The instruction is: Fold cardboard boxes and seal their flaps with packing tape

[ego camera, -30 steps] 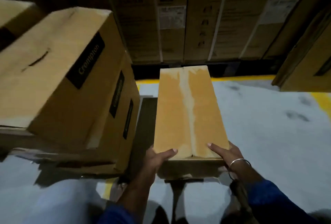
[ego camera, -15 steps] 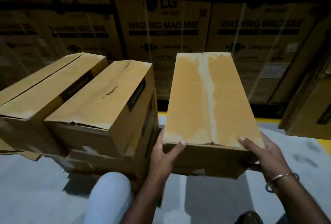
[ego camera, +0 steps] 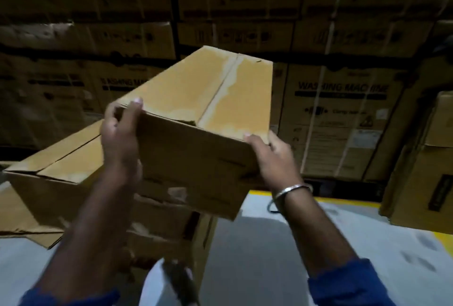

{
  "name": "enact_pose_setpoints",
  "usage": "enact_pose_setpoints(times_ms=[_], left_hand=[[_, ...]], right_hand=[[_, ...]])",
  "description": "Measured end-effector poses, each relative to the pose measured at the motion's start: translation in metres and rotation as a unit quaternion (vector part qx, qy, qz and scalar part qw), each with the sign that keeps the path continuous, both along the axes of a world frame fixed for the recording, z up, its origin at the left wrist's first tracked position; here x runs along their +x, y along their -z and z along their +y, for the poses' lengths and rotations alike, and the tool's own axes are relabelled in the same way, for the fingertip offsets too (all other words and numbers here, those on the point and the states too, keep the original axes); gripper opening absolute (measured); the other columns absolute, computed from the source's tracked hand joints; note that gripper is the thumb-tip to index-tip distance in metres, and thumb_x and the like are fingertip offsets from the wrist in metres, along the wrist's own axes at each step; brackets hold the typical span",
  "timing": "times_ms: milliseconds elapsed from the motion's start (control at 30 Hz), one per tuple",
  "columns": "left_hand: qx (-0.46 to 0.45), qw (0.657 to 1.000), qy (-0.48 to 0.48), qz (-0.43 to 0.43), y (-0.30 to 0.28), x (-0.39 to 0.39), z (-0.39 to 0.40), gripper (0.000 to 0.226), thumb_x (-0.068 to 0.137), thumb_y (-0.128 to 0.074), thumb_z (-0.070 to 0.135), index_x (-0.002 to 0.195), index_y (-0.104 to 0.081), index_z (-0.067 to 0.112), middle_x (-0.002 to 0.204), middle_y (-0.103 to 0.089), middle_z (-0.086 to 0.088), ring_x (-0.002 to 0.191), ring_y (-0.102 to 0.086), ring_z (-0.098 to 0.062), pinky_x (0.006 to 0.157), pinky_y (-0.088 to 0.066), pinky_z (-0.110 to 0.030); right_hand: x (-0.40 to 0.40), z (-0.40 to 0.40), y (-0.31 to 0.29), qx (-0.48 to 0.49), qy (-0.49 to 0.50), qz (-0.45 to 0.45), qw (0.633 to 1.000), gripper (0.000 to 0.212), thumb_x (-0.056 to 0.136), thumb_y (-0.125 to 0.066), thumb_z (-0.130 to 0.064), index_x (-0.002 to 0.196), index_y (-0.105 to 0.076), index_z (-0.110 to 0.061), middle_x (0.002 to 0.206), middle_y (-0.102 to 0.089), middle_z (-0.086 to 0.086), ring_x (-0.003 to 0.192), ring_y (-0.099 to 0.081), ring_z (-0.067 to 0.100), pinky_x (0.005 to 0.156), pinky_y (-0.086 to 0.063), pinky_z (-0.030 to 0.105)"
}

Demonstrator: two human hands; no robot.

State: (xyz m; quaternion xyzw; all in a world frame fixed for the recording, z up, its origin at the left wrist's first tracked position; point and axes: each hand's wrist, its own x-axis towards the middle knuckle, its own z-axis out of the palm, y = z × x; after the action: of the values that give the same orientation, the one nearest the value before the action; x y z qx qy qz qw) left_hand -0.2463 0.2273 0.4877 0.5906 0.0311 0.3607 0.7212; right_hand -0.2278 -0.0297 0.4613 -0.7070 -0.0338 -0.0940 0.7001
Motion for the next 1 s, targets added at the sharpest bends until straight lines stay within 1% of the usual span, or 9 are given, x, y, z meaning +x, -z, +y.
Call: enact_pose_setpoints(times_ms=[100, 167, 233, 267, 333, 400, 633, 833, 1000], left_hand=[[-0.012, 0.997, -0.076, -0.007, -0.019, 0.007, 0.046, 0.020, 0.095, -0.065, 0.046, 0.111, -0.068, 0.033, 0.102, -0.069, 0.005, 0.095, -0.066, -0.013, 0.075, -0.058, -0.037], [-0.038, 0.992, -0.121, -0.008, -0.016, 0.014, 0.076, 0.023, 0.093, -0.065, 0.044, 0.112, -0.066, 0.030, 0.097, -0.065, 0.007, 0.089, -0.063, -0.010, 0.068, -0.054, -0.032], [-0.062, 0.987, -0.149, -0.005, -0.008, 0.020, 0.104, 0.020, 0.090, -0.065, 0.043, 0.107, -0.065, 0.032, 0.093, -0.062, 0.009, 0.085, -0.059, -0.009, 0.067, -0.050, -0.030], [-0.071, 0.985, -0.157, -0.002, -0.005, 0.022, 0.117, 0.018, 0.089, -0.065, 0.042, 0.104, -0.065, 0.032, 0.090, -0.061, 0.009, 0.082, -0.058, -0.008, 0.066, -0.048, -0.029], [-0.082, 0.982, -0.172, 0.005, 0.001, 0.028, 0.146, 0.018, 0.085, -0.066, 0.041, 0.101, -0.067, 0.032, 0.087, -0.061, 0.010, 0.078, -0.057, -0.006, 0.065, -0.046, -0.027], [-0.092, 0.979, -0.179, 0.012, 0.004, 0.034, 0.170, 0.019, 0.082, -0.067, 0.043, 0.098, -0.069, 0.033, 0.088, -0.063, 0.010, 0.082, -0.058, -0.008, 0.067, -0.046, -0.028], [-0.107, 0.975, -0.193, 0.017, 0.013, 0.059, 0.206, 0.015, 0.085, -0.065, 0.040, 0.096, -0.066, 0.031, 0.082, -0.060, 0.015, 0.077, -0.055, -0.004, 0.063, -0.044, -0.026], [-0.099, 0.982, -0.161, 0.022, 0.030, 0.075, 0.213, 0.038, 0.086, -0.065, 0.053, 0.119, -0.063, 0.034, 0.109, -0.065, 0.004, 0.095, -0.062, -0.013, 0.081, -0.052, -0.035], [-0.082, 0.987, -0.133, 0.027, 0.029, 0.079, 0.210, 0.036, 0.094, -0.061, 0.049, 0.125, -0.060, 0.031, 0.107, -0.062, 0.007, 0.095, -0.060, -0.010, 0.078, -0.051, -0.033]], right_hand=[[0.000, 0.062, -0.015, -0.003, -0.020, 0.016, 1.000, 0.124, 0.055, -0.064, -0.076, 0.159, -0.034, -0.016, 0.142, -0.059, 0.006, 0.126, -0.060, 0.028, 0.103, -0.052, 0.053], [0.003, 0.094, -0.021, -0.008, -0.047, 0.038, 0.998, 0.108, 0.069, -0.066, -0.071, 0.156, -0.036, -0.015, 0.118, -0.064, 0.000, 0.105, -0.064, 0.025, 0.096, -0.056, 0.050], [0.009, 0.123, -0.025, -0.025, -0.057, 0.048, 0.997, 0.082, 0.087, -0.067, -0.055, 0.152, -0.040, -0.013, 0.091, -0.051, -0.012, 0.086, -0.059, 0.020, 0.083, -0.061, 0.049], [0.012, 0.137, -0.026, -0.038, -0.059, 0.054, 0.996, 0.081, 0.090, -0.066, -0.053, 0.156, -0.037, -0.016, 0.090, -0.047, -0.014, 0.085, -0.060, 0.020, 0.077, -0.063, 0.050], [0.016, 0.166, -0.025, -0.064, -0.071, 0.062, 0.993, 0.091, 0.087, -0.064, -0.058, 0.162, -0.026, -0.023, 0.104, -0.055, -0.006, 0.092, -0.064, 0.023, 0.071, -0.065, 0.048], [0.021, 0.190, -0.024, -0.088, -0.075, 0.058, 0.992, 0.098, 0.079, -0.060, -0.066, 0.161, -0.025, -0.025, 0.117, -0.057, 0.000, 0.100, -0.065, 0.029, 0.076, -0.064, 0.049], [0.040, 0.229, -0.028, -0.132, -0.088, 0.040, 0.986, 0.108, 0.070, -0.050, -0.080, 0.162, -0.014, -0.034, 0.125, -0.058, 0.004, 0.106, -0.065, 0.031, 0.082, -0.062, 0.050], [0.050, 0.226, -0.021, -0.138, -0.078, 0.036, 0.987, 0.103, 0.077, -0.053, -0.081, 0.162, -0.016, -0.035, 0.136, -0.053, 0.004, 0.110, -0.064, 0.030, 0.082, -0.063, 0.050], [0.052, 0.224, -0.019, -0.159, -0.063, 0.009, 0.985, 0.104, 0.075, -0.049, -0.085, 0.161, -0.018, -0.035, 0.137, -0.054, 0.004, 0.107, -0.065, 0.030, 0.082, -0.062, 0.049]])
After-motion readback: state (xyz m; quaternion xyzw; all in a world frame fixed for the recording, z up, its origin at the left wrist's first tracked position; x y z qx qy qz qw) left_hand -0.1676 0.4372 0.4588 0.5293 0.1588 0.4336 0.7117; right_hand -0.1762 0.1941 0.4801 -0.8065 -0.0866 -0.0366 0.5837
